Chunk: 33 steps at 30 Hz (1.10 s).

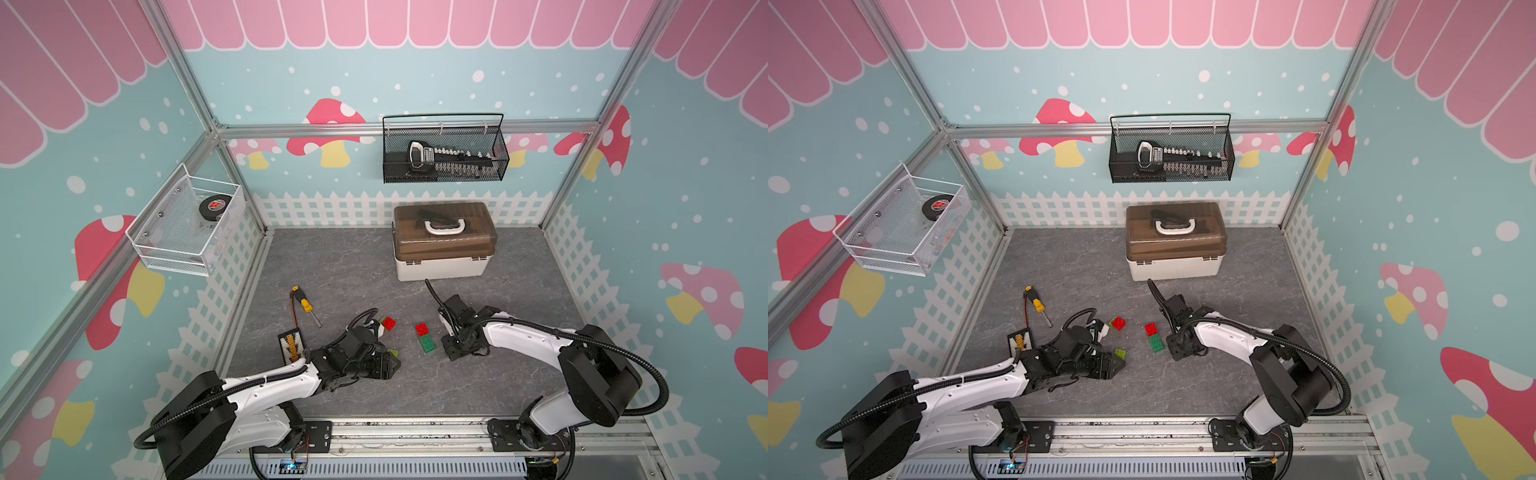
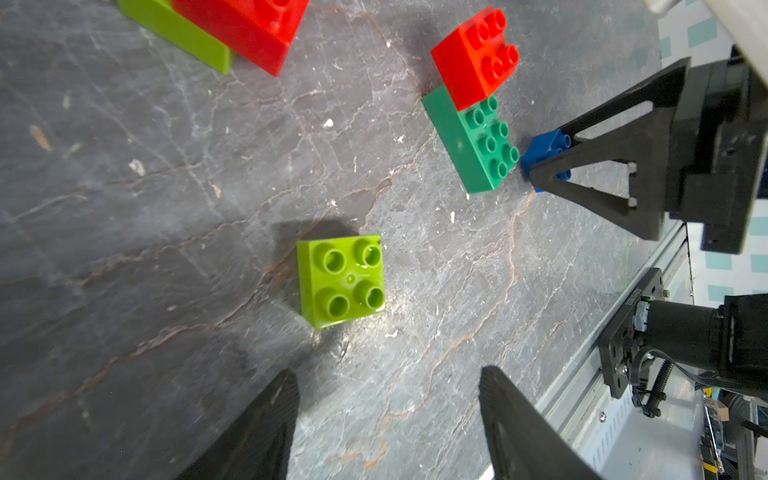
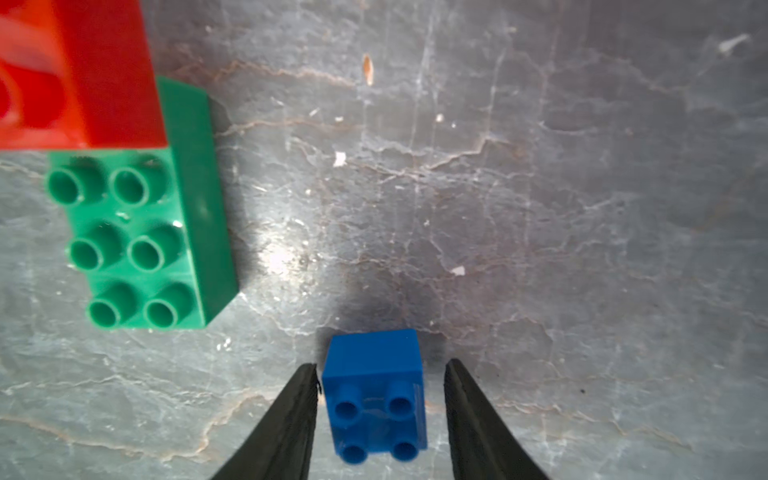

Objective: Assemble the letter y with lego
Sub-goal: Place the lego brick at the center of the board, then pick up the lego brick from the center of the board.

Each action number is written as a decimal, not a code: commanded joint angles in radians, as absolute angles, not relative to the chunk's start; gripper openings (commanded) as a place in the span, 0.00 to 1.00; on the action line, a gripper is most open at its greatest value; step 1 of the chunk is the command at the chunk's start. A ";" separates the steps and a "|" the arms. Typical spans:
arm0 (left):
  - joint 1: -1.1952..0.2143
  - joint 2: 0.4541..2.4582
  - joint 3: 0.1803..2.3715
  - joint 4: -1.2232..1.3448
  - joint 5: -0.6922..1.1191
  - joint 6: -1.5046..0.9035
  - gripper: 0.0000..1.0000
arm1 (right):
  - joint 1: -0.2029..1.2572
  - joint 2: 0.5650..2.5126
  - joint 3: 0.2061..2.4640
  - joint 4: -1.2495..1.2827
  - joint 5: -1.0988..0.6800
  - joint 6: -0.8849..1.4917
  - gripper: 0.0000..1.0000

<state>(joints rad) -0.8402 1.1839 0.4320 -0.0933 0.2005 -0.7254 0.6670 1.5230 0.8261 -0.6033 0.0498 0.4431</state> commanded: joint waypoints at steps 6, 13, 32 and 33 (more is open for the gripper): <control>-0.845 1.204 0.454 -0.078 0.192 -0.715 0.70 | 0.663 1.527 0.864 -0.659 0.083 0.442 0.48; -0.845 1.202 0.452 -0.078 0.189 -0.716 0.70 | 0.665 1.552 0.880 -0.643 0.049 0.434 0.44; -0.845 1.209 0.453 -0.076 0.185 -0.716 0.70 | 0.697 1.496 0.919 -0.671 -0.020 0.435 0.21; -0.845 1.209 0.454 -0.074 0.185 -0.716 0.70 | 0.707 1.491 0.928 -0.673 -0.027 0.441 0.20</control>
<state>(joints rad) -0.8402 1.2057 0.4324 -0.0921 0.2005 -0.7254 0.6811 1.5333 0.8845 -0.6476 0.0090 0.4385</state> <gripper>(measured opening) 0.705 0.314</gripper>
